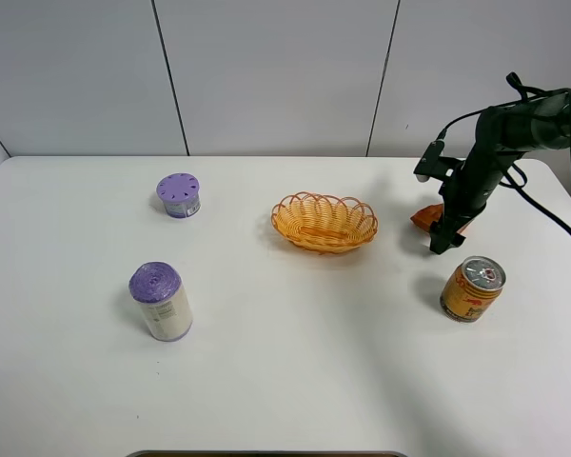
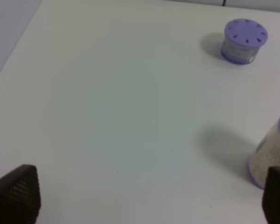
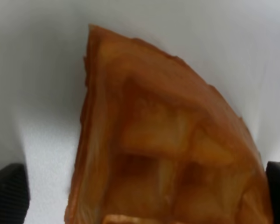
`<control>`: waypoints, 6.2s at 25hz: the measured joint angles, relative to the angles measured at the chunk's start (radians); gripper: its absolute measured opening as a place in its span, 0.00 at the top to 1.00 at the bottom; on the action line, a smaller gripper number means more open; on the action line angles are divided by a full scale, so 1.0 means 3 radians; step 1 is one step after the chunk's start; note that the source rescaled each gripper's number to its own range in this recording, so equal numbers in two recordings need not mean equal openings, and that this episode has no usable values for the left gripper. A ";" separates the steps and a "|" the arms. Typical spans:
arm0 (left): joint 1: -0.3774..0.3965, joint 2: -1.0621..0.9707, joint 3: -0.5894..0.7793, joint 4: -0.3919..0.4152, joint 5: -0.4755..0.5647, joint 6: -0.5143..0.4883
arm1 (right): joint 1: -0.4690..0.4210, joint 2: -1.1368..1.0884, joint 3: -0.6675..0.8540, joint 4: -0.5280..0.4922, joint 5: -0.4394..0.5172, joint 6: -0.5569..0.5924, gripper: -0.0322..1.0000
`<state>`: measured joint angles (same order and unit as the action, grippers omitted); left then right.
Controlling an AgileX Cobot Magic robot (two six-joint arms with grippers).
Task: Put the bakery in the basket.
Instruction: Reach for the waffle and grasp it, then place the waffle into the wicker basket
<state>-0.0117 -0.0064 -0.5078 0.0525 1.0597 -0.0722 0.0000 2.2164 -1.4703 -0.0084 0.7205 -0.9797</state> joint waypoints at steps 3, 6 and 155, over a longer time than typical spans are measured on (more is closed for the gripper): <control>0.0000 0.0000 0.0000 0.0000 0.0000 0.0000 | 0.0000 0.0003 -0.0004 0.0000 -0.0017 0.0001 0.20; 0.0000 0.0000 0.0000 0.0000 0.0000 0.0000 | 0.0000 0.0013 -0.0004 0.0000 -0.0083 0.0007 0.97; 0.0000 0.0000 0.0000 0.0000 0.0000 0.0000 | 0.1662 -0.0813 0.0930 -0.0248 -0.1773 0.4361 0.47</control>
<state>-0.0117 -0.0064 -0.5078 0.0525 1.0597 -0.0722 0.4986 1.9724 -1.1914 -0.0827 0.1886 0.3285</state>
